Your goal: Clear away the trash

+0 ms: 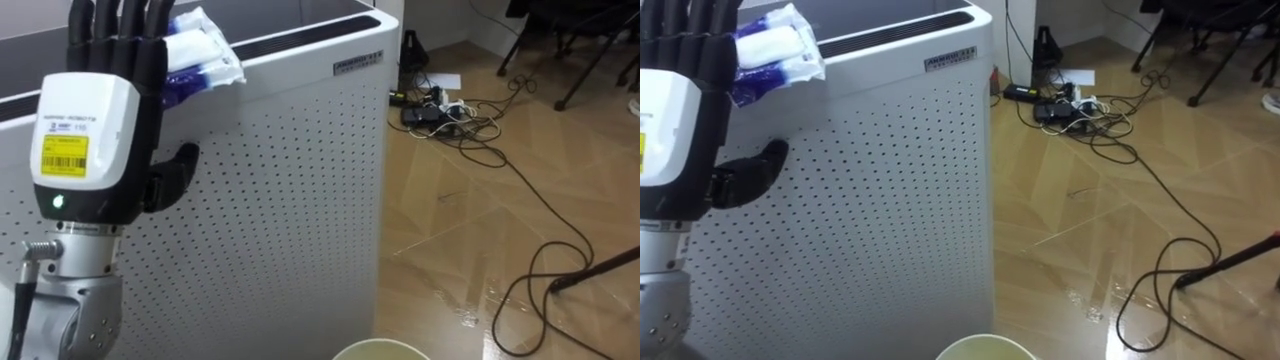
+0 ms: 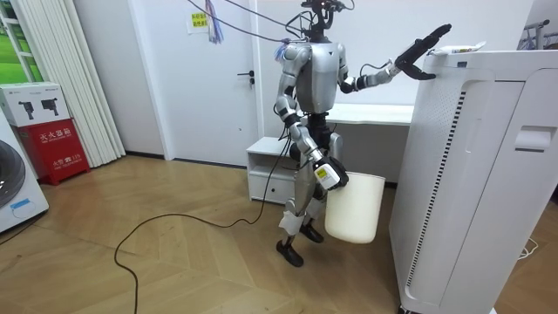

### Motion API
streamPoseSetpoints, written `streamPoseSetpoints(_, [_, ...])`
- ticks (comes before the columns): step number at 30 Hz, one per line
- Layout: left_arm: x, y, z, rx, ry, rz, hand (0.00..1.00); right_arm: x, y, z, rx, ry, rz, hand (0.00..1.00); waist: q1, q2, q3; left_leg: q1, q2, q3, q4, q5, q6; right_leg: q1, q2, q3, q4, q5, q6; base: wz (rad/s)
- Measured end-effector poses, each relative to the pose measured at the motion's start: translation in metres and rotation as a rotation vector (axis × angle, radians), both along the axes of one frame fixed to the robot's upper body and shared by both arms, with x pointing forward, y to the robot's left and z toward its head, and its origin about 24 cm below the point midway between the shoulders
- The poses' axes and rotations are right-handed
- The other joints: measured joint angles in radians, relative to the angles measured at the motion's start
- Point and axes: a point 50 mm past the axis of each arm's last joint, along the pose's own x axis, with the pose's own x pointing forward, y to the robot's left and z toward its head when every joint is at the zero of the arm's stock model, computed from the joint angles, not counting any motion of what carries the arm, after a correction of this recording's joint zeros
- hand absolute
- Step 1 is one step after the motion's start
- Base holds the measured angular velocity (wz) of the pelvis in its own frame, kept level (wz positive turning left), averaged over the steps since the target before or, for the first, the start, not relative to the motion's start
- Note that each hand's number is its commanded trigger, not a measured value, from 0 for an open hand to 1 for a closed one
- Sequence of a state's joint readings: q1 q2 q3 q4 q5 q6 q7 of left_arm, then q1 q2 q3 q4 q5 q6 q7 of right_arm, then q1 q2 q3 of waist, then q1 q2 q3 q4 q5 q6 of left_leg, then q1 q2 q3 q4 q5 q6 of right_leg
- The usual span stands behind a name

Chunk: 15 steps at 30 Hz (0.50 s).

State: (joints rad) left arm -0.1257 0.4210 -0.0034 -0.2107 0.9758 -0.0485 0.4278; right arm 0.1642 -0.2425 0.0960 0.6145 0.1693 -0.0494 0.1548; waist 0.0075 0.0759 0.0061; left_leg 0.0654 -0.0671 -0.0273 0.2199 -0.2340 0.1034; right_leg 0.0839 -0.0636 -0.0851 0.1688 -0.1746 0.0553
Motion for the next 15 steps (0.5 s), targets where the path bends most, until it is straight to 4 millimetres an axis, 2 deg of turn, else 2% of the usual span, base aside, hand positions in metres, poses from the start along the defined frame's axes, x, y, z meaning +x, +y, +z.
streamPoseSetpoints(9, [0.005,0.004,0.004,0.045,0.025,0.002,0.0,-0.001,-0.008,0.001,-0.024,0.01,0.002,1.0,-0.002,-0.006,0.0038,0.011,0.003,0.019,-0.007,0.002,-0.002,0.002,0.0,0.004,0.005,0.0,-0.001,-0.02])
streamPoseSetpoints(10, [0.006,0.004,0.003,0.044,0.03,0.002,0.25,-0.001,-0.009,0.001,-0.026,0.018,0.001,1.0,-0.004,-0.007,0.005,0.012,0.003,0.02,-0.007,0.002,-0.002,0.002,0.0,0.004,0.006,0.001,-0.001,0.0])
streamPoseSetpoints(11, [0.007,0.005,0.003,0.039,0.037,0.003,0.8,-0.001,-0.009,0.001,-0.029,0.024,0.0,1.0,-0.005,-0.009,0.0059,0.013,0.003,0.021,-0.007,0.002,-0.003,0.002,0.001,0.004,0.008,0.001,-0.001,0.0])
streamPoseSetpoints(12, [0.008,0.005,0.002,0.033,0.04,0.001,1.0,-0.002,-0.01,0.001,-0.03,0.026,0.0,1.0,-0.005,-0.009,0.0061,0.013,0.003,0.021,-0.007,0.002,-0.003,0.002,0.001,0.004,0.01,0.001,-0.001,0.0])
streamPoseSetpoints(15, [0.013,0.006,0.002,0.014,0.047,-0.004,1.0,-0.002,-0.012,0.001,-0.038,0.029,-0.002,1.0,-0.002,-0.008,0.0061,0.015,0.004,0.022,-0.005,0.002,-0.003,0.001,0.001,0.005,0.017,0.001,-0.001,0.0])
